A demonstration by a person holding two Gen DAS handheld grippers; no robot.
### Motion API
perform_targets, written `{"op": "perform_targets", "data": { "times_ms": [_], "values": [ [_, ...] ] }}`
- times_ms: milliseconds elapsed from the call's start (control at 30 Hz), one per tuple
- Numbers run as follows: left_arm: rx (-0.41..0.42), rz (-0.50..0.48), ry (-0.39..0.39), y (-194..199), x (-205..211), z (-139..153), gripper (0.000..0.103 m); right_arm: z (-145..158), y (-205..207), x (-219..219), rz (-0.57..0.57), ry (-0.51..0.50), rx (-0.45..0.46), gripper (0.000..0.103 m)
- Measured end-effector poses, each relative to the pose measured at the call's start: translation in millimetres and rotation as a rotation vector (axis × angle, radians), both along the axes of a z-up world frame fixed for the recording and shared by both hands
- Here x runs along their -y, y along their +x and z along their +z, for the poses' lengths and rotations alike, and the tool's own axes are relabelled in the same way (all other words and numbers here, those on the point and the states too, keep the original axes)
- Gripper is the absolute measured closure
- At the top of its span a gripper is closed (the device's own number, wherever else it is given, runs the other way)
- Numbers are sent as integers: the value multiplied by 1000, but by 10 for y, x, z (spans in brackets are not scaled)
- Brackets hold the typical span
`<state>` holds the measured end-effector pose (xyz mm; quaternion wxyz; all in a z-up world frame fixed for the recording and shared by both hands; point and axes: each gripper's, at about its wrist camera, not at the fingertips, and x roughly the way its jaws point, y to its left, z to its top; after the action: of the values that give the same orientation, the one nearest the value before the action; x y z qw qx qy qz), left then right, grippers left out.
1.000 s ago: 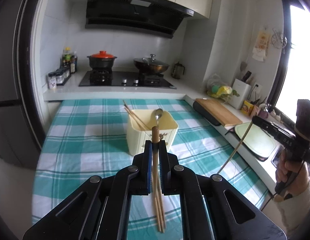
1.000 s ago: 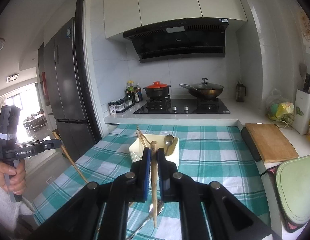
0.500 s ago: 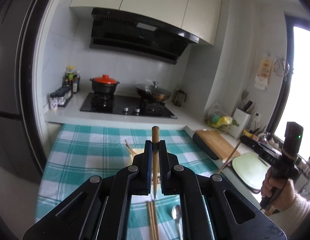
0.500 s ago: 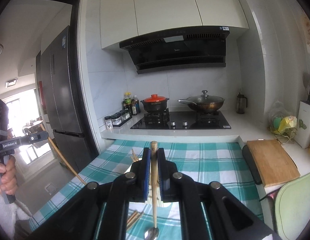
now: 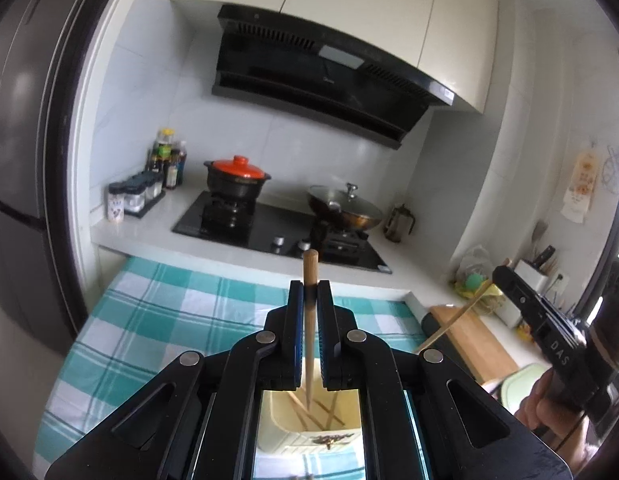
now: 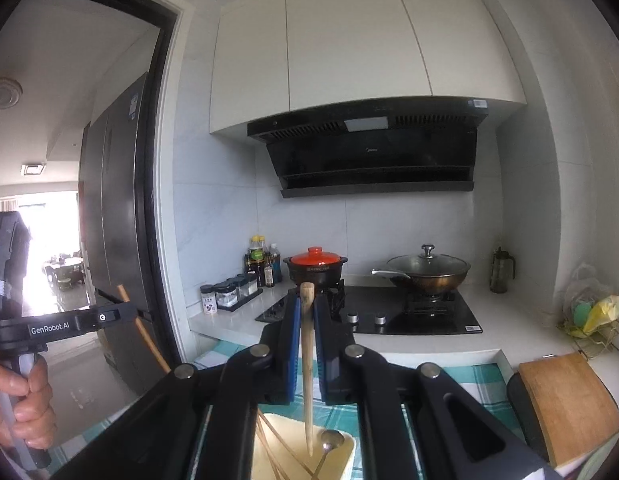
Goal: Organize utensils
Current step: 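Lift both held chopsticks and carry them over the cream caddy, then open both tools to drop the chopsticks into the caddy, then withdraw both tools from the caddy back toward the remaining utensils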
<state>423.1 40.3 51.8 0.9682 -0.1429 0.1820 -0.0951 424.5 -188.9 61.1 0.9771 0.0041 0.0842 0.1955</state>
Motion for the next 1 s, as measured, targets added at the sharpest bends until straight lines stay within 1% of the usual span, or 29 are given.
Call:
{"op": "perform_targets", "data": {
  "times_ms": [67, 100, 200, 300, 333, 400, 433, 500, 533, 567, 600, 633, 700, 767, 800, 833, 867, 900, 1000],
  "values": [
    [-51, -8, 0, 174, 58, -159, 99, -183, 198, -110, 17, -51, -58, 96],
    [-81, -20, 0, 262, 92, -245, 99, -280, 315, -167, 35, -71, -102, 96],
    [-180, -47, 27, 504, 209, -485, 99, -577, 652, -311, 78, -118, -278, 96],
    [-267, -70, 67, 710, 343, -670, 99, -839, 906, -435, 72, -161, -414, 96],
    [-291, -78, 77, 783, 382, -721, 99, -901, 974, -463, 54, -169, -437, 96],
    [-329, -92, 87, 907, 450, -806, 98, -1002, 1100, -471, 59, -143, -478, 96],
    [-343, -98, 91, 952, 481, -839, 98, -1021, 1158, -461, 43, -123, -492, 95],
    [-375, -112, 98, 1040, 532, -885, 98, -1067, 1220, -395, 30, -65, -518, 92],
    [-381, -113, 102, 1051, 544, -885, 97, -1074, 1239, -366, 34, -37, -533, 88],
    [-379, -112, 107, 1036, 540, -868, 93, -1059, 1226, -329, 26, -12, -537, 76],
    [-371, -115, 109, 992, 520, -833, 84, -1029, 1209, -289, 20, 11, -529, 67],
    [-359, -115, 113, 942, 490, -793, 78, -980, 1172, -262, 17, 32, -514, 64],
    [-328, -108, 142, 780, 414, -690, 53, -867, 1020, -184, 12, 44, -484, 62],
    [-312, -105, 203, 531, 332, -599, 42, -784, 807, -91, 22, 44, -470, 62],
    [-311, -111, 235, 372, 283, -573, 37, -765, 657, -40, 30, 33, -469, 62],
    [-315, -123, 258, 230, 227, -562, 35, -780, 480, 9, 37, 8, -475, 61],
    [-317, -144, 279, 32, 160, -567, 29, -811, 312, 51, 44, -23, -486, 59],
    [-318, -162, 294, -153, 92, -584, 24, -867, 136, 94, 48, -63, -504, 59],
    [-321, -171, 342, -739, -83, -724, 17, -1145, -436, 236, 52, -168, -579, 58]
  ]
}}
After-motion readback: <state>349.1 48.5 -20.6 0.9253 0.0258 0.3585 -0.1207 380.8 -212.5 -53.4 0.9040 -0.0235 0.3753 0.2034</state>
